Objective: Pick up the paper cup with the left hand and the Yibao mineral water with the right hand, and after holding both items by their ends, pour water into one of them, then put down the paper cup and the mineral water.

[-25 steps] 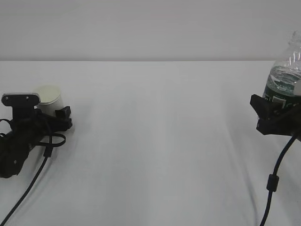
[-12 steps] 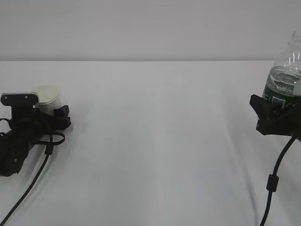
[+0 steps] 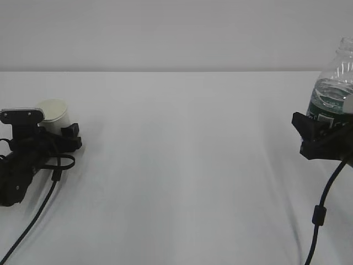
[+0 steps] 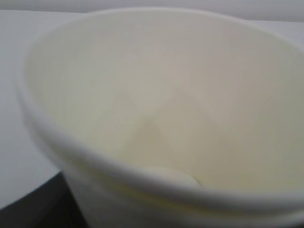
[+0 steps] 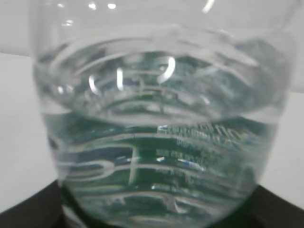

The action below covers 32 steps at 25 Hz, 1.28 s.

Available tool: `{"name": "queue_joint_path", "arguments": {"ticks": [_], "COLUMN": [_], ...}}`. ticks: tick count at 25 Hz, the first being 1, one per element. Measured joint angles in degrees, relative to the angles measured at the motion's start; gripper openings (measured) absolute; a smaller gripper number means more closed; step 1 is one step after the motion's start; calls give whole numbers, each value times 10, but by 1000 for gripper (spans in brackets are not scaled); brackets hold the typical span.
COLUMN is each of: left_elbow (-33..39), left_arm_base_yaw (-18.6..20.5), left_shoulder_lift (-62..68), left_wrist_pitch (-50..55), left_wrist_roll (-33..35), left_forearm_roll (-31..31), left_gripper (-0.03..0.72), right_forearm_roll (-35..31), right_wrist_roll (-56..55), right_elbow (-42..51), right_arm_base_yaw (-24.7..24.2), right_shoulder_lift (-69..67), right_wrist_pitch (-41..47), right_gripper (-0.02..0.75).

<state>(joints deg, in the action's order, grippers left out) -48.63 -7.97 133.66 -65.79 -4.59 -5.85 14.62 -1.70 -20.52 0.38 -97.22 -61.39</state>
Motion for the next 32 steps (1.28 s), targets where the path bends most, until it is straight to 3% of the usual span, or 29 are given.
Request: {"name": "queue_joint_path", "arguments": {"ticks": [8,19,32], "left_elbow": [0,0,0], "left_arm_base_yaw": [0,0,0], "left_shoulder_lift": [0,0,-53], "left_wrist_pitch": [0,0,0], "left_wrist_roll": [0,0,0], "left_forearm_roll": [0,7,86], "left_gripper": [475,470,469], "right_forearm_roll": [0,0,0], "right_wrist_roll": [0,-1,-1], "right_elbow": [0,0,0], "right_arm_base_yaw": [0,0,0], "right_shoulder_lift": [0,0,0], "right_wrist_pitch": [0,0,0], "right_gripper": [462,462,462]}}
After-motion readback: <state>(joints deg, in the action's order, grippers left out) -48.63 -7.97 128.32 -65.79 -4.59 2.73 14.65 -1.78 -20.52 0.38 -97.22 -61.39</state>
